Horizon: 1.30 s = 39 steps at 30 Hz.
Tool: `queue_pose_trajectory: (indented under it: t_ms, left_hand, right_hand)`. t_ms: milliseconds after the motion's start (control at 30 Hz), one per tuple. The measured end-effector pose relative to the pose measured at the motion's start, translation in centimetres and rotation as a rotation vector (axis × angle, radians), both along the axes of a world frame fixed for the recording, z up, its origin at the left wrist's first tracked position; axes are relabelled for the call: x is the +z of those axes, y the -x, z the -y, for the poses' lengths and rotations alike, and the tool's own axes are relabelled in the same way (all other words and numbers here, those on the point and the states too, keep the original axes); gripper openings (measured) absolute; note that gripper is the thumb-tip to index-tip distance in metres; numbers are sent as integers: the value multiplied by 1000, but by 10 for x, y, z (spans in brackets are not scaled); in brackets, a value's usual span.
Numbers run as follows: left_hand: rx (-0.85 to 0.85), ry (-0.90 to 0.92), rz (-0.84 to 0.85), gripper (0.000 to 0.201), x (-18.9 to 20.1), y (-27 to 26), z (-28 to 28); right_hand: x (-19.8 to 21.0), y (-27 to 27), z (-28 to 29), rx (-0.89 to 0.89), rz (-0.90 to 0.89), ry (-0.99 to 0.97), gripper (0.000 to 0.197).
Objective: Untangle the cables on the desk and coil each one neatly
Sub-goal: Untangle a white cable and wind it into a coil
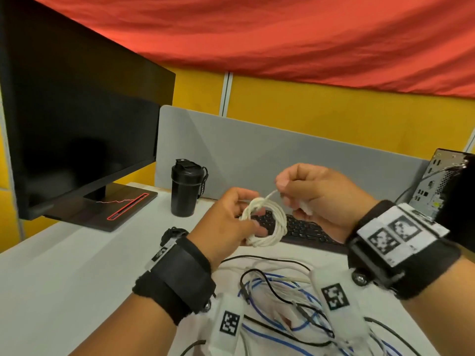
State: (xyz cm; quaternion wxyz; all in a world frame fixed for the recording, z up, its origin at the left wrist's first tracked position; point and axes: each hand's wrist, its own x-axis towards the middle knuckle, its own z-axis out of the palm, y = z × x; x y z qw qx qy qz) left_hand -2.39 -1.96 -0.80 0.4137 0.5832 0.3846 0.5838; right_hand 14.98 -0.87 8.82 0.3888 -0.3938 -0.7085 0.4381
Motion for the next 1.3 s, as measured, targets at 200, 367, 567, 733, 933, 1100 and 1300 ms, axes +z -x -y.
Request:
queue_pose_trajectory:
  t_ms: [200, 367, 567, 733, 933, 1100, 1300]
  left_hand:
    - [112, -220, -404, 19, 7, 0, 6]
    - [-59, -239, -199, 25, 12, 2, 10]
    - [-25, -174, 59, 24, 7, -3, 6]
    - [223, -235, -165, 14, 2, -6, 2]
    - [327, -271, -333, 12, 2, -3, 4]
    - [102, 16, 199, 12, 5, -6, 3]
    - [-225, 260, 723, 42, 13, 3, 3]
  right_hand:
    - [1, 2, 3, 102, 395, -256, 18]
    - [0, -5, -6, -151, 111, -233, 9]
    - [-37, -4, 3, -55, -6, 111, 7]
    - [-44, -8, 7, 99, 21, 253, 21]
    - [-34, -17, 8, 246, -21, 475, 37]
    - [-38, -1, 10, -39, 65, 136, 25]
    - [-44, 2, 7, -8, -2, 144, 13]
